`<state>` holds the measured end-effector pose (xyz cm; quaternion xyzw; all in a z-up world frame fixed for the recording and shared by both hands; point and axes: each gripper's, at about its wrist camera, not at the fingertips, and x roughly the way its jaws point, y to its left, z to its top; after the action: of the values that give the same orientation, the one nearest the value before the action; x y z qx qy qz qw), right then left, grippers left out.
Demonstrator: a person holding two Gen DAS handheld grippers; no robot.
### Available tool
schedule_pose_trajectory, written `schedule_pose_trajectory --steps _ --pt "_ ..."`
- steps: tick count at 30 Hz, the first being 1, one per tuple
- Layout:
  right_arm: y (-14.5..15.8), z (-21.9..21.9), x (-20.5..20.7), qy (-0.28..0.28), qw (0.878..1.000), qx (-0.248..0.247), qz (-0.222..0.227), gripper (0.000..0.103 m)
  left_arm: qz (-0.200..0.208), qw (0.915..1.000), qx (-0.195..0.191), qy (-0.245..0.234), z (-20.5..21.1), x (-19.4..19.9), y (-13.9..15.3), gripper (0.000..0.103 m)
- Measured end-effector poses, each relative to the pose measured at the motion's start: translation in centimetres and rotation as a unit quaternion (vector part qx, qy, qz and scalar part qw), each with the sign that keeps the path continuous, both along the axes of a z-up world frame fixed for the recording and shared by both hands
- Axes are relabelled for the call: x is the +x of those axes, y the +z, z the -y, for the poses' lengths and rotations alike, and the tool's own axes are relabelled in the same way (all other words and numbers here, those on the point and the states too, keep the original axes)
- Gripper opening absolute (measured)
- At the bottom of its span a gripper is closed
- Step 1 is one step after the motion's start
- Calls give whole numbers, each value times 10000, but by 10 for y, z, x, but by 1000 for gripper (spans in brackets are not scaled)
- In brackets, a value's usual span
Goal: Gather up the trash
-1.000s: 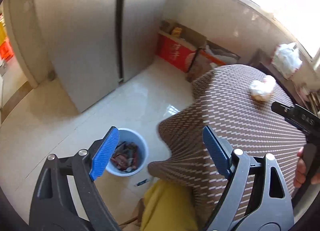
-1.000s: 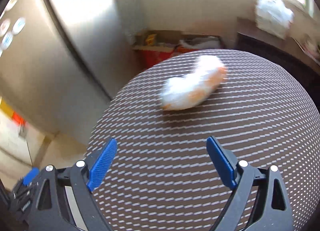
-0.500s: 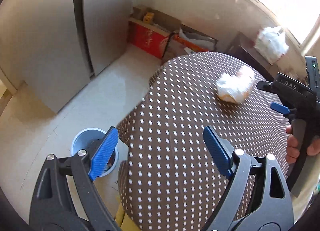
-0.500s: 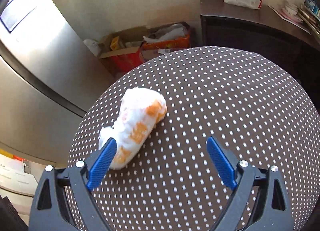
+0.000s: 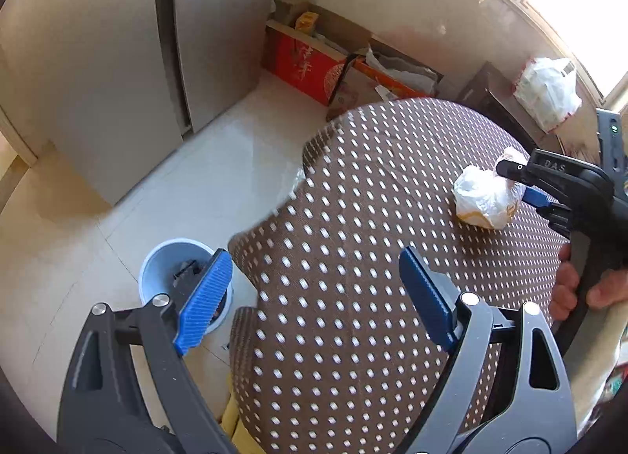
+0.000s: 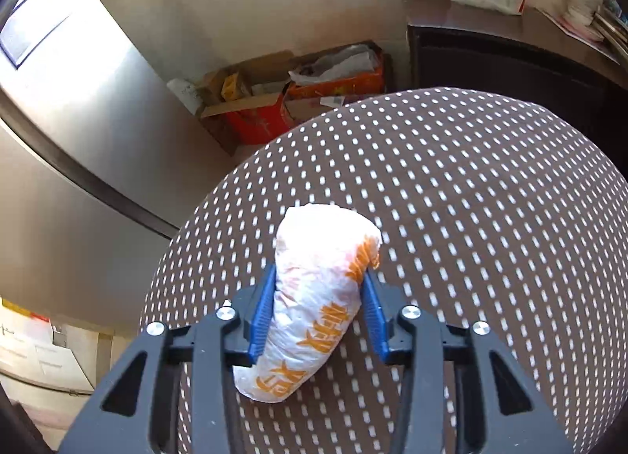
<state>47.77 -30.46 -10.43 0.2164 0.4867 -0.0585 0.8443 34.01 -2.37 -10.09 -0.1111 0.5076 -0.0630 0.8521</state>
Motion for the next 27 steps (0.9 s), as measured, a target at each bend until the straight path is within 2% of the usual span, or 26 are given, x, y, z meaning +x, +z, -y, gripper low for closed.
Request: schedule_pose_trajectory --steps 6,10,12,13,14,16,17,20,23,27 --pt "0 7 -75 -361 9963 765 118 42 -53 9990 -363 -239 31 -28 3 85" --pt "-2 14 -124 -586 9937 947 135 47 -22 9984 -294 -475 61 -47 4 85" --pt "-4 20 -142 -672 9932 941 102 55 -26 9978 -198 -634 76 -58 2 85" --pt "-4 24 -155 -732 9924 976 132 67 -26 9975 -154 -683 81 -63 2 85" --pt "-2 26 -164 -766 9918 1003 191 74 -20 9973 -84 -733 87 -68 1 85" --pt "4 33 -182 -837 9914 938 354 78 -8 9968 52 -795 96 -79 -1 85" --pt "8 36 -186 -862 9918 845 419 83 6 9967 68 -812 99 -84 -1 85" --pt "14 47 -186 -927 9932 542 442 84 -15 9965 3 -839 109 -91 -3 85" --pt "11 62 -167 -856 9940 599 317 84 -31 9973 -78 -731 115 -89 -5 85" --pt "9 51 -147 -489 9951 848 164 84 -64 9985 -229 -486 117 -83 -9 85"
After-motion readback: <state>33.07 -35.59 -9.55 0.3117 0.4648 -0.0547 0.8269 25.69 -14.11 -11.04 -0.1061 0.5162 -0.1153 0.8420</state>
